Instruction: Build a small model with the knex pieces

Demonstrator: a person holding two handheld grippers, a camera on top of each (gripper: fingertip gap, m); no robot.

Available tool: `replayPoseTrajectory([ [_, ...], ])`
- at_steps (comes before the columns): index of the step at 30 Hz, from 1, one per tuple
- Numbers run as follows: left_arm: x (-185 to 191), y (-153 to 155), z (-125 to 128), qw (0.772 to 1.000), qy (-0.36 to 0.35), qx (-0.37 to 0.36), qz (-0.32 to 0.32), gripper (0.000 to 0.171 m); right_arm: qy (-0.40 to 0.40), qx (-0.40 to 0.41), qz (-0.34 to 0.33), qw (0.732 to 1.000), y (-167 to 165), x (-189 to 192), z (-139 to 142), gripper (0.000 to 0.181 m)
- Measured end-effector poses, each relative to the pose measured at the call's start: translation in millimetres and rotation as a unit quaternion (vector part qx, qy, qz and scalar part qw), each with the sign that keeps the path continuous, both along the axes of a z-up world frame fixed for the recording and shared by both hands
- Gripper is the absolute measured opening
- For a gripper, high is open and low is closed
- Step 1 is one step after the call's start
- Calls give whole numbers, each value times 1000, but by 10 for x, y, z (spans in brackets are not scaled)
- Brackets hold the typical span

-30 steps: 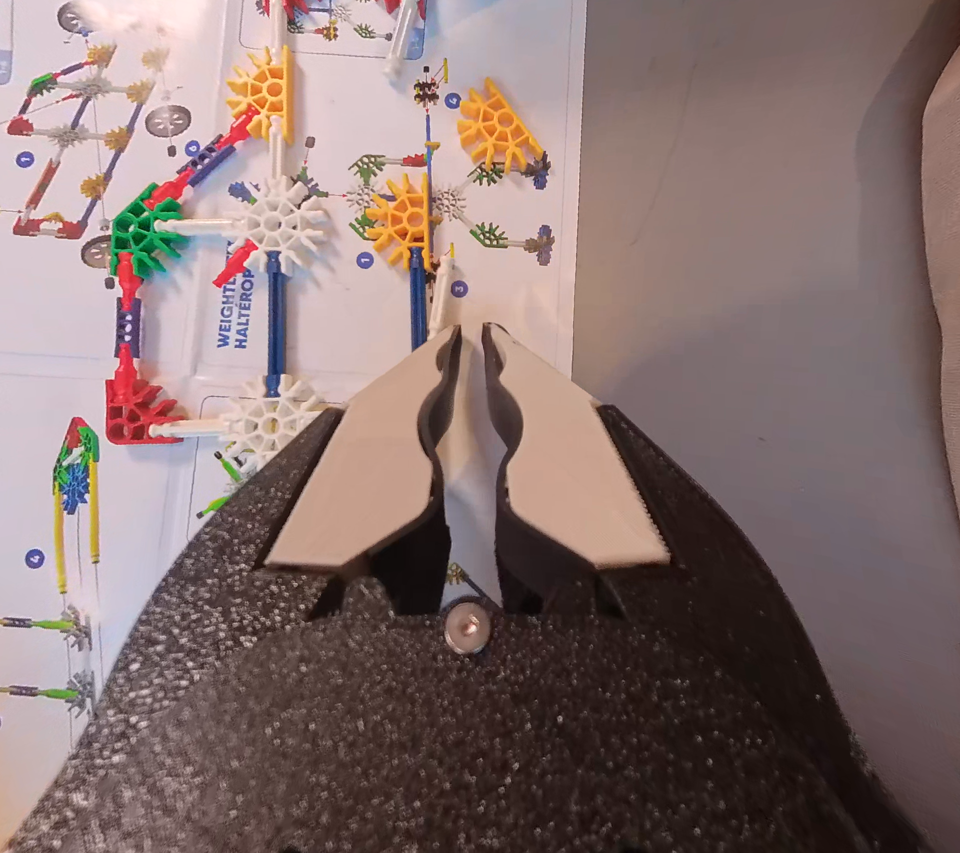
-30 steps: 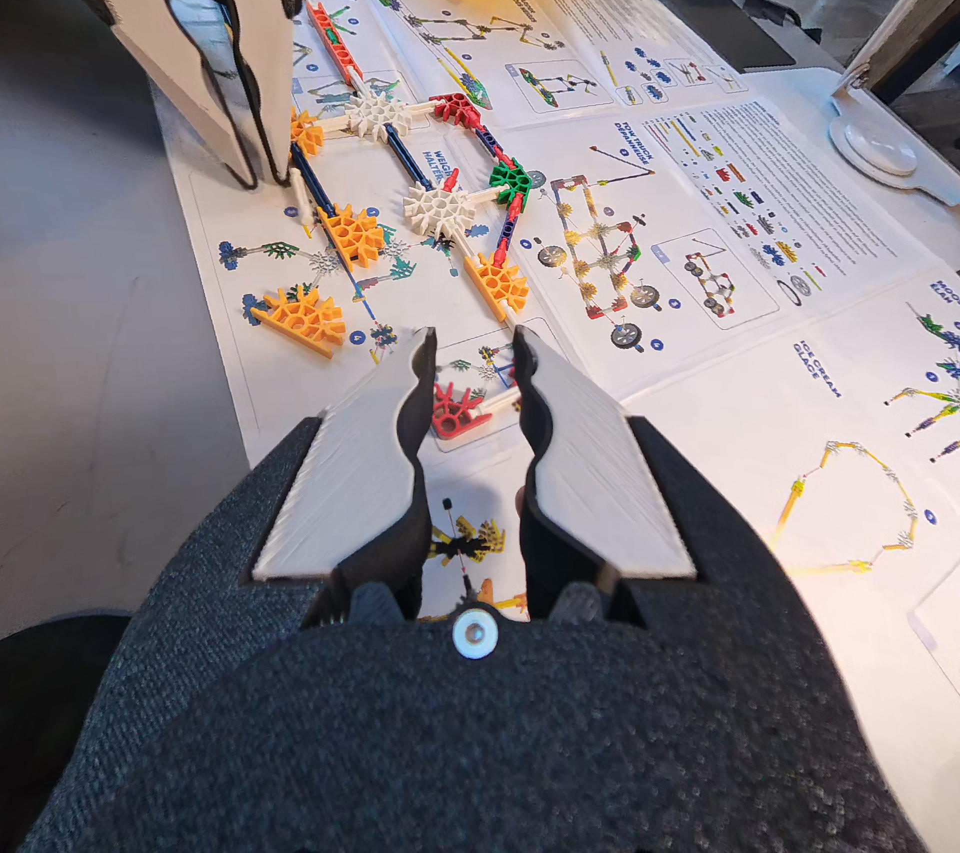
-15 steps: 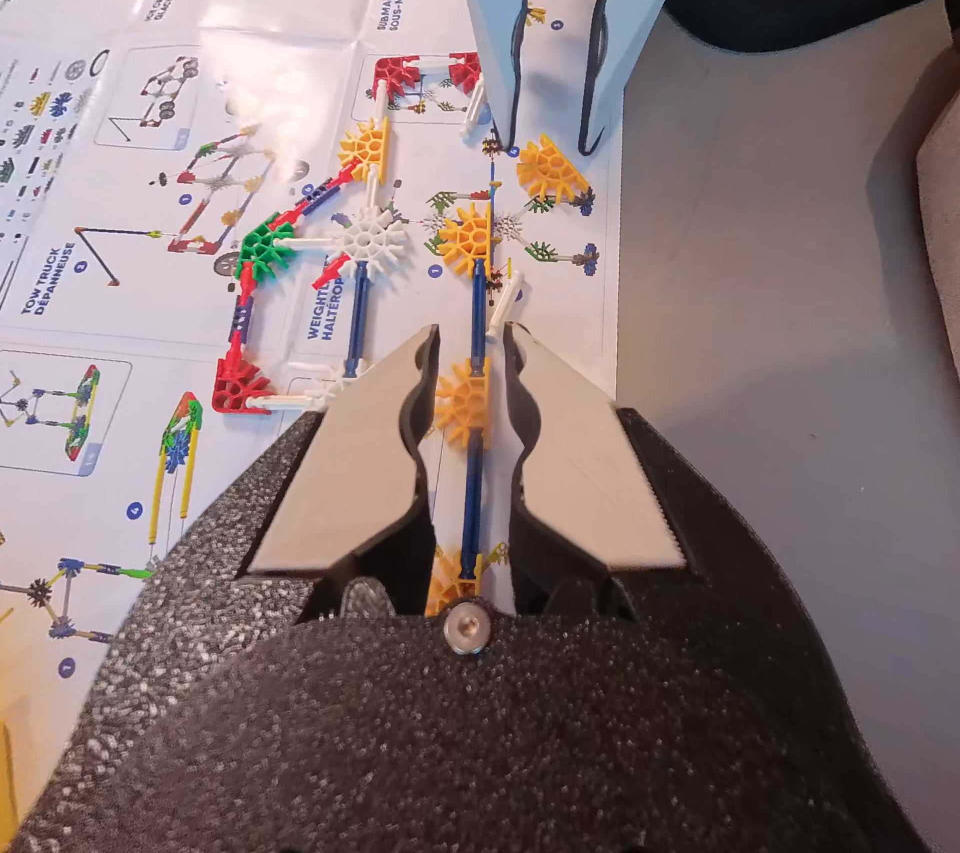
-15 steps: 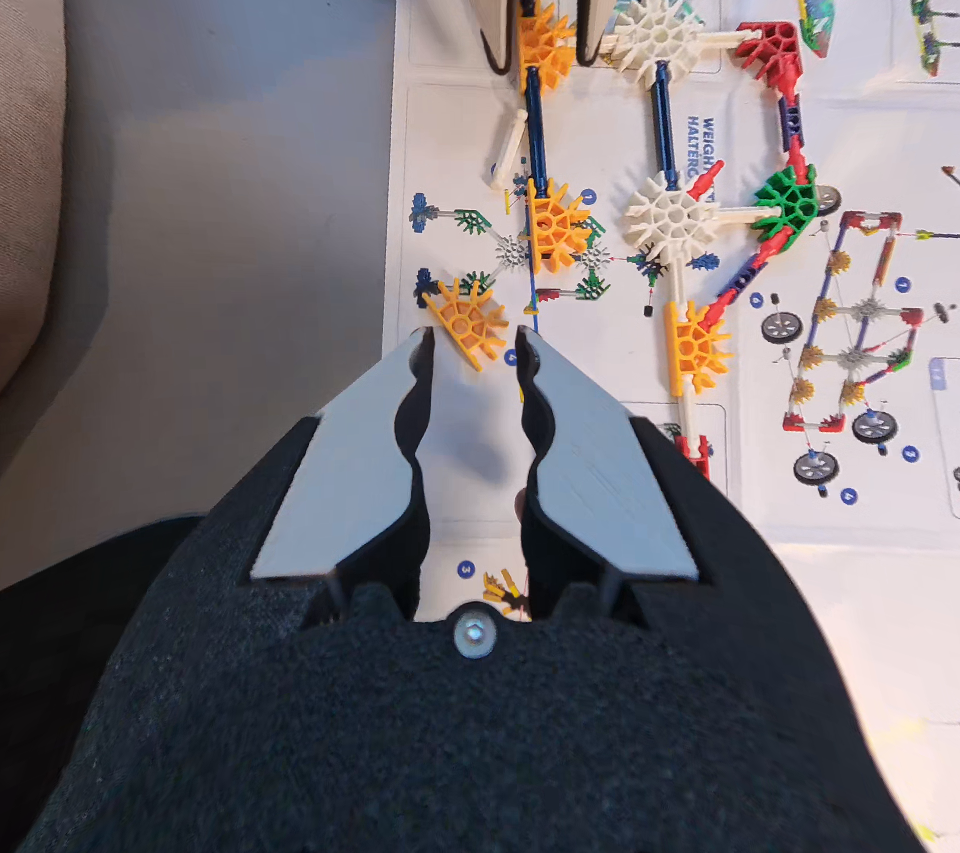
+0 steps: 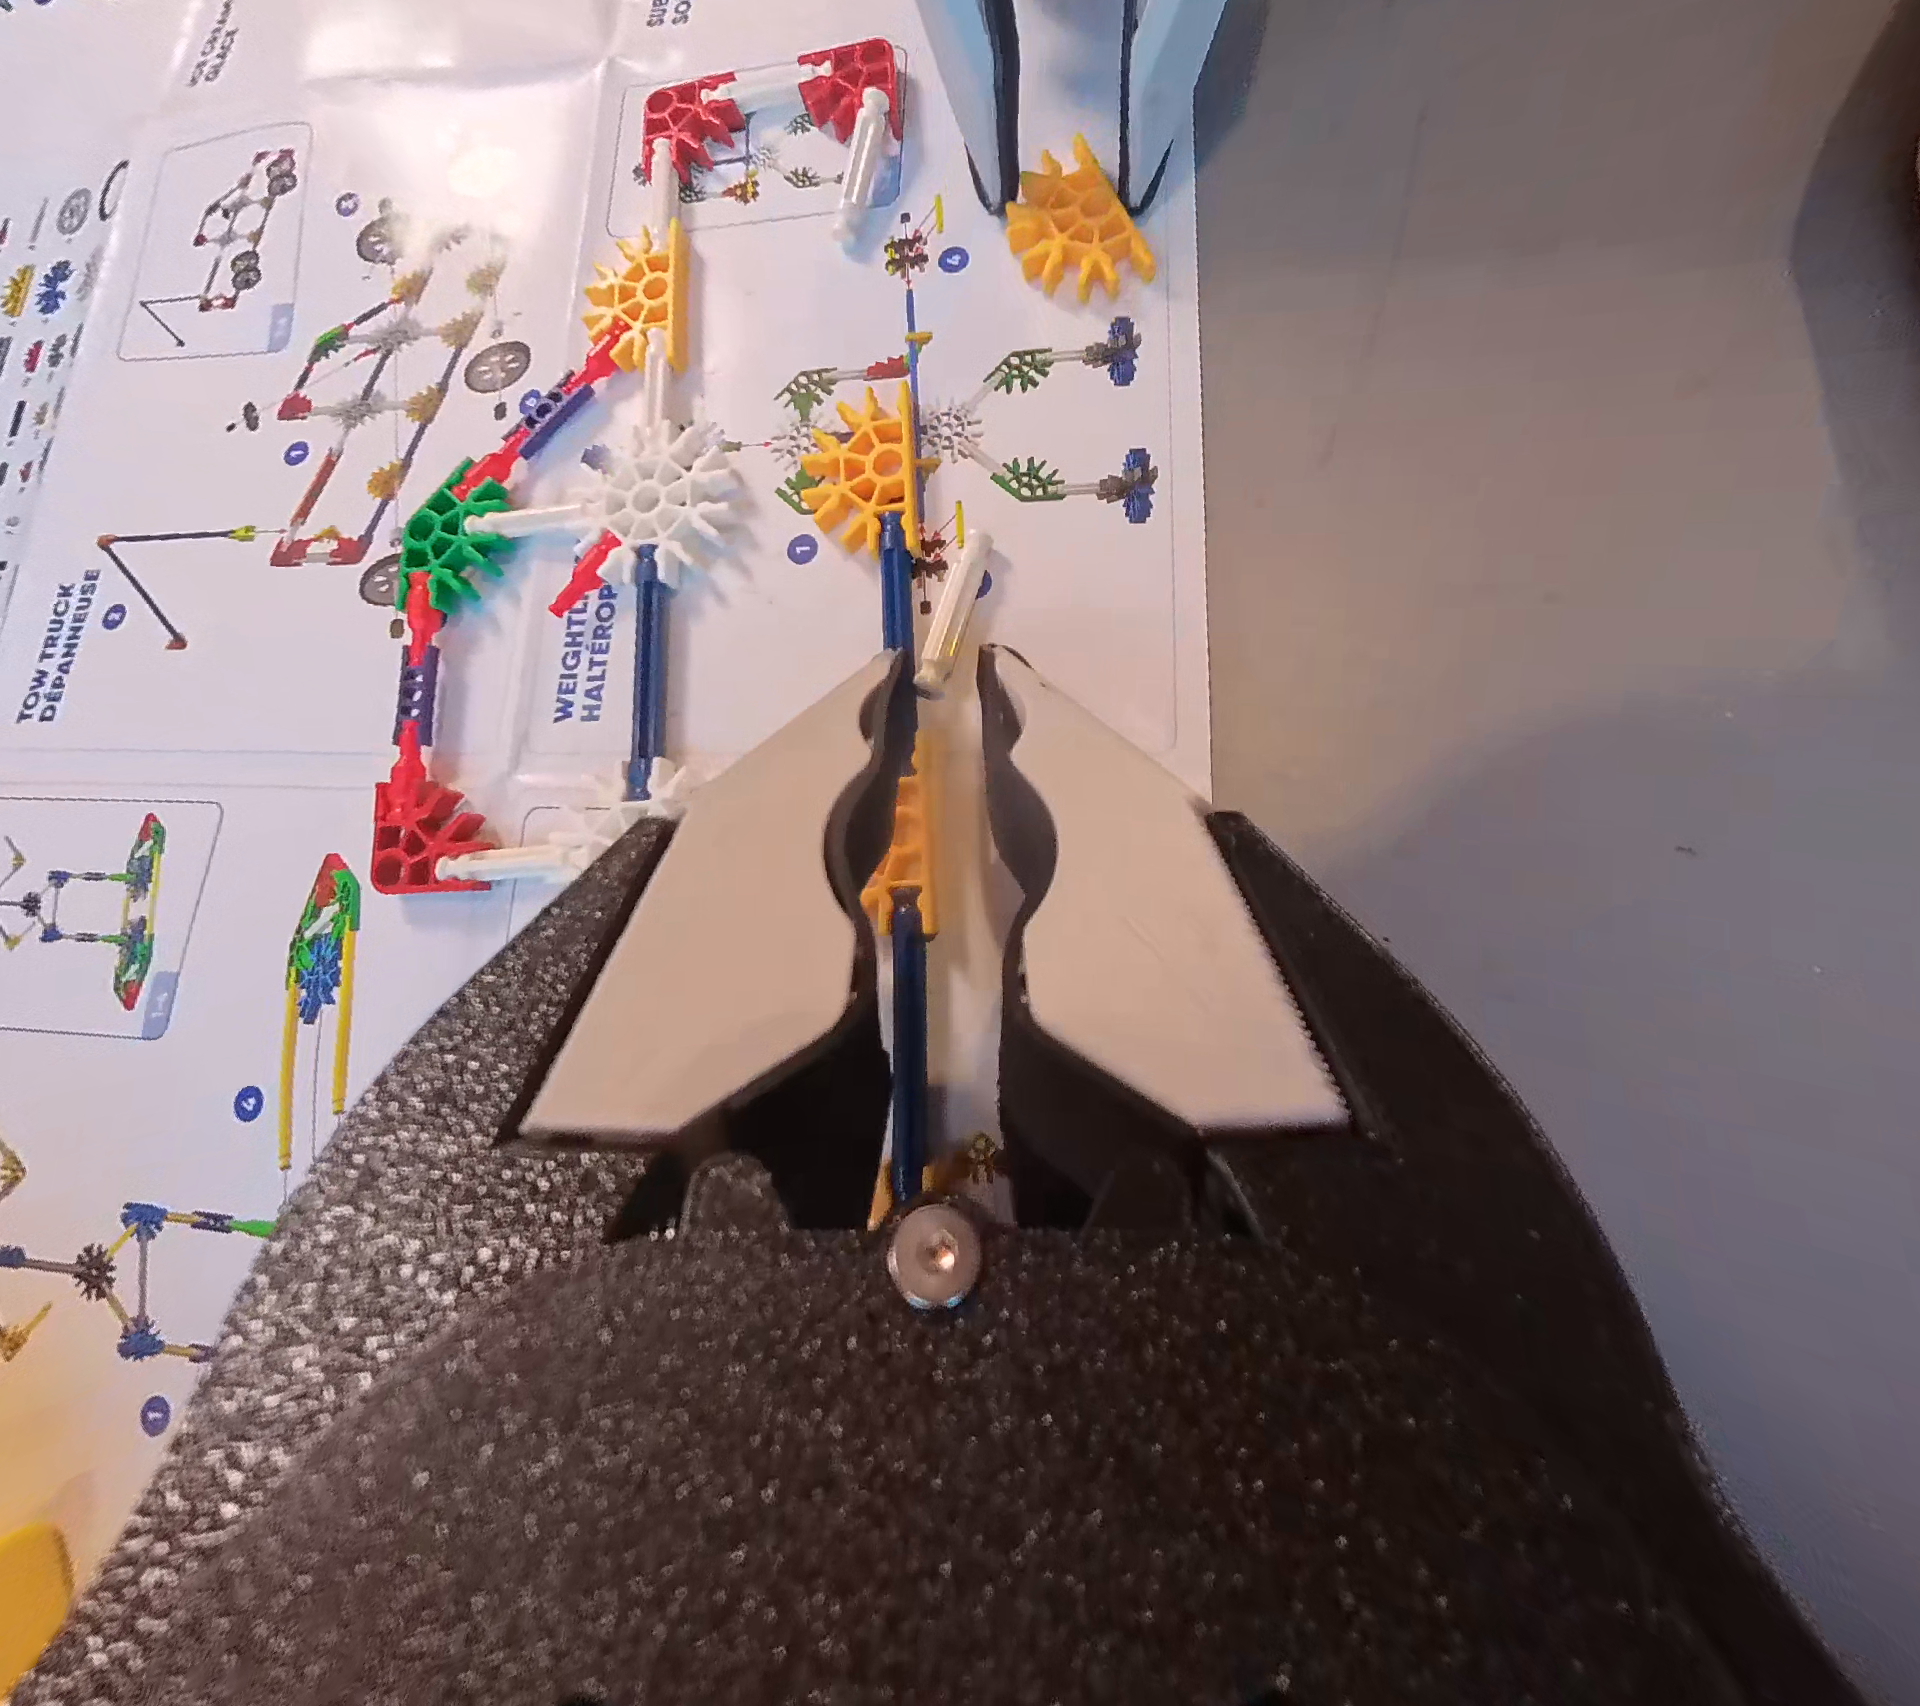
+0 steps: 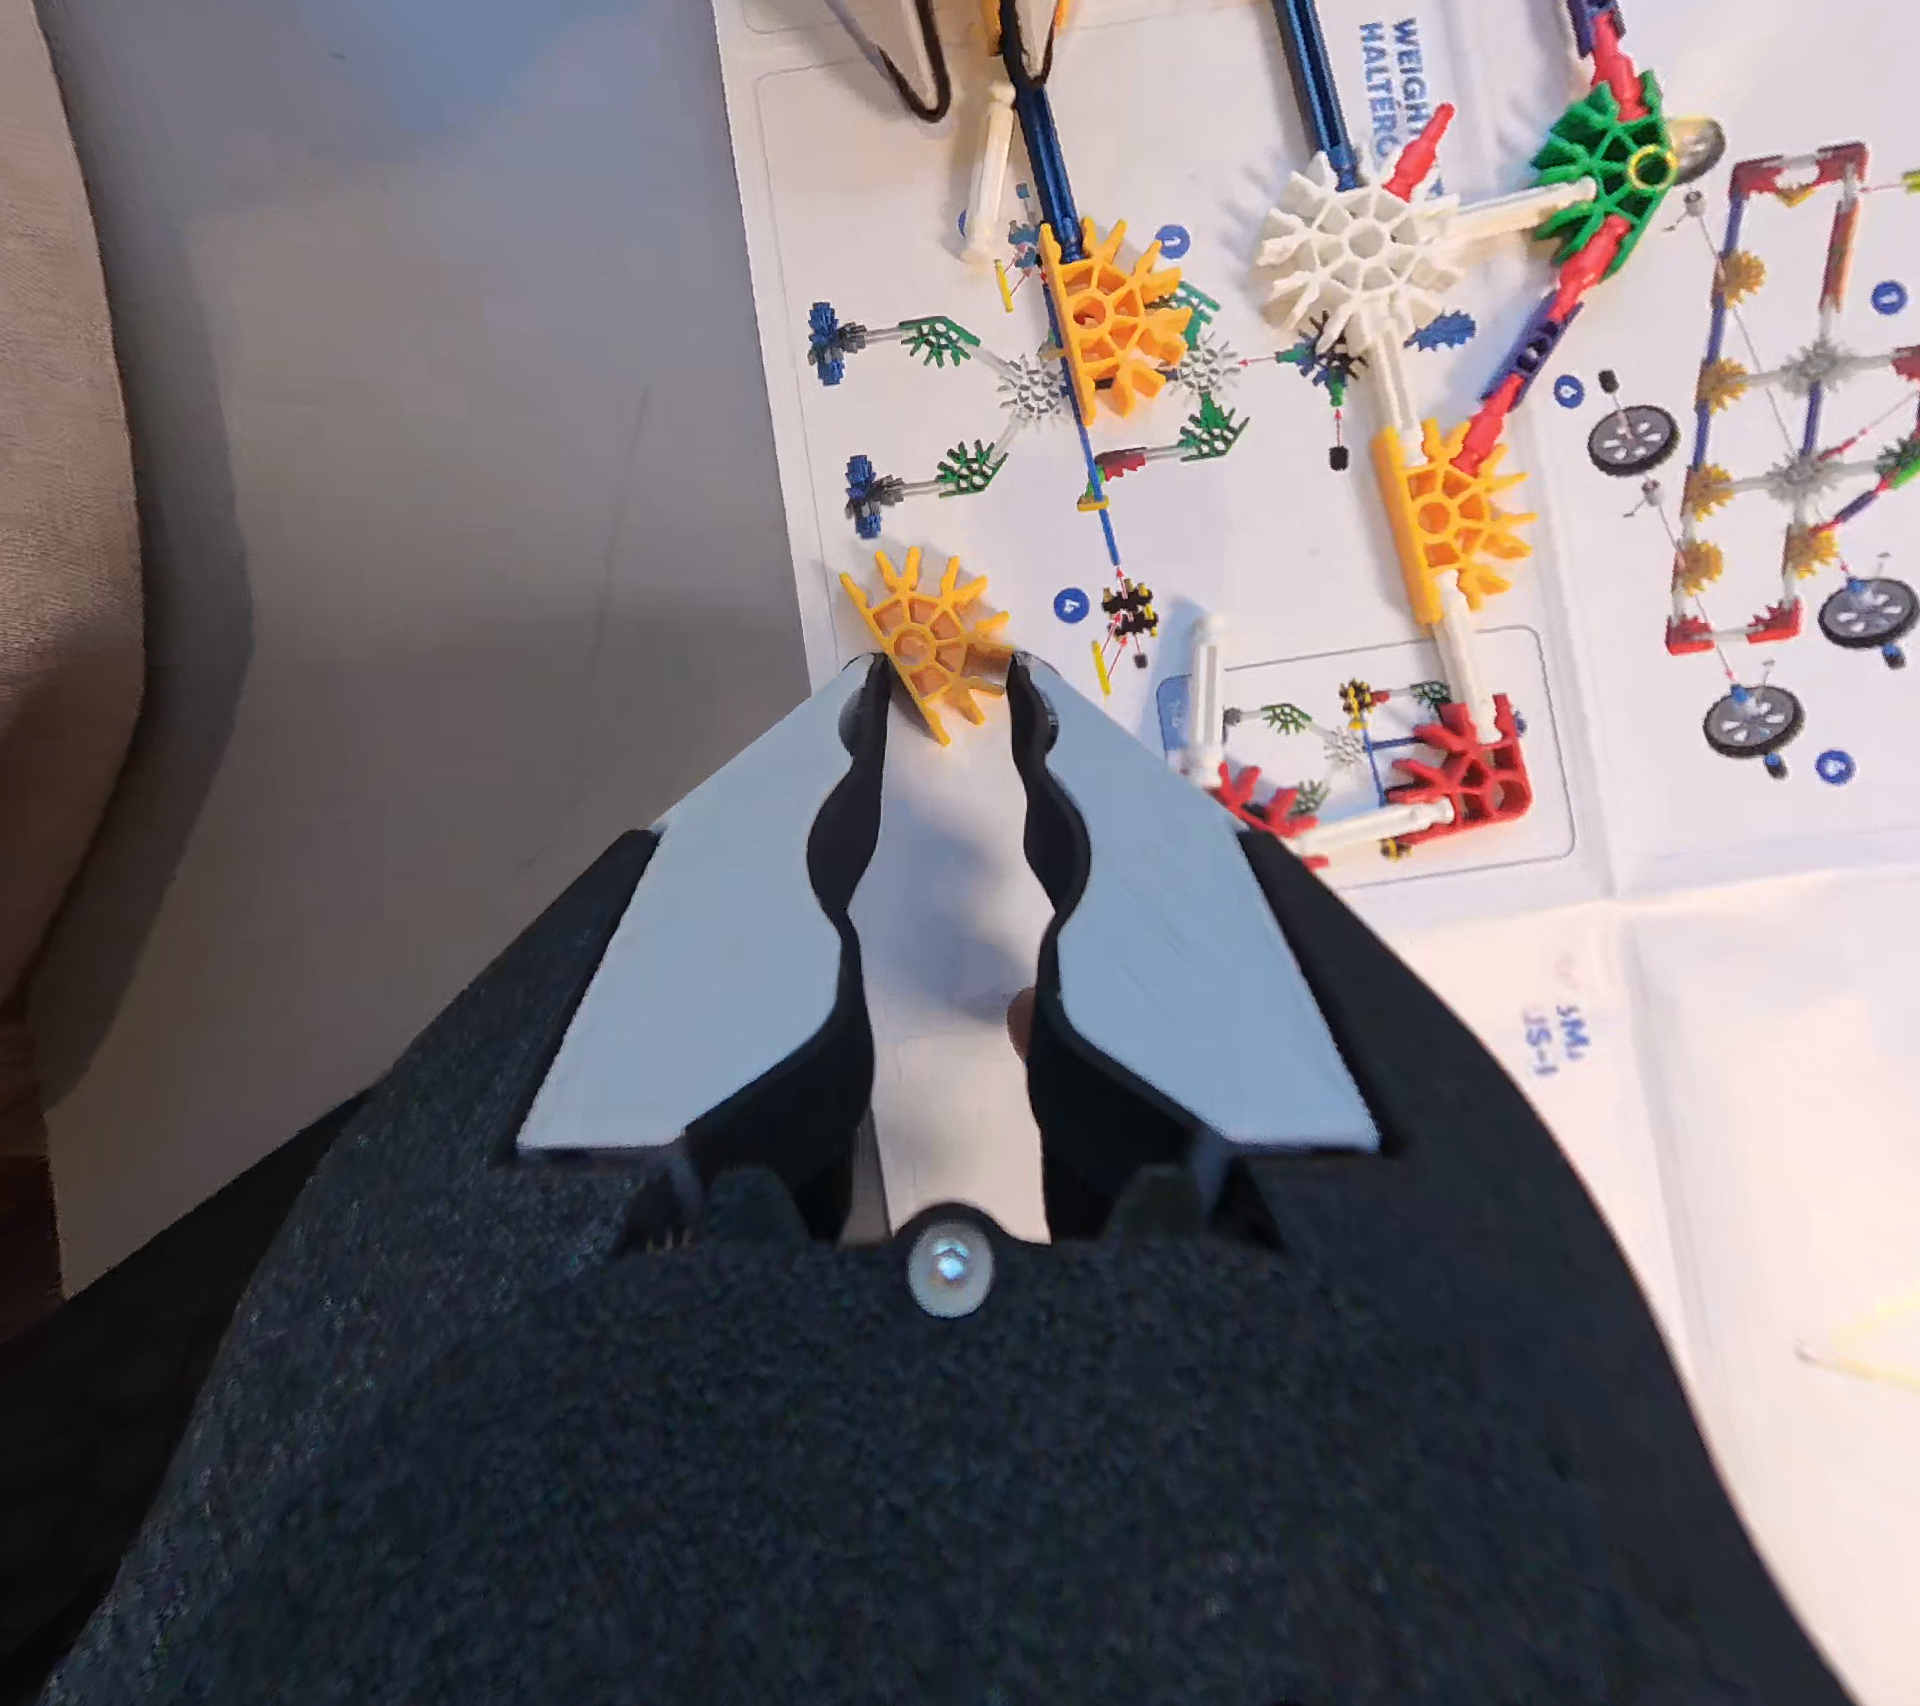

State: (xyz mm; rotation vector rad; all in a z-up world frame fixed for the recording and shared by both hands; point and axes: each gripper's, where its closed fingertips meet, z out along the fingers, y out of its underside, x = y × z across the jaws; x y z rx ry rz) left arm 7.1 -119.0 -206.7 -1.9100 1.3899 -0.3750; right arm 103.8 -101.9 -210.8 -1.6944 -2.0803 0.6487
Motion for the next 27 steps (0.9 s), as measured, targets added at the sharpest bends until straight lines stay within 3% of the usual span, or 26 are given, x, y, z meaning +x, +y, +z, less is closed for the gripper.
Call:
replayPoseTrajectory([
  [4, 3, -14, 4, 1000, 5, 1, -4, 0, 16, -3, -41, 999, -12, 21, 2, 22],
  [9, 7, -36, 0, 1000, 10, -1, -8, 0, 28, -5, -33, 999, -32, 52, 74, 28],
  [12, 6, -49, 14, 1000, 5, -4, -11, 0, 39, 9, -46, 998, 162, 70, 213, 28],
  [15, -1, -12, 93, 1000, -22, -9, 3, 12, 8, 39, -53, 998, 404, 97, 212, 23],
  [19, -89, 42, 67, 999, -19, -16, 22, 20, -32, 39, -36, 998, 496, 17, 111, 21],
  [23, -123, 28, -27, 1000, 6, -18, 19, 16, -73, 44, -2, 996, 477, -7, 9, 8],
  [27, -132, 27, -35, 1000, 17, -10, 17, 13, -79, 61, 59, 993, 426, 26, 25, 6],
])
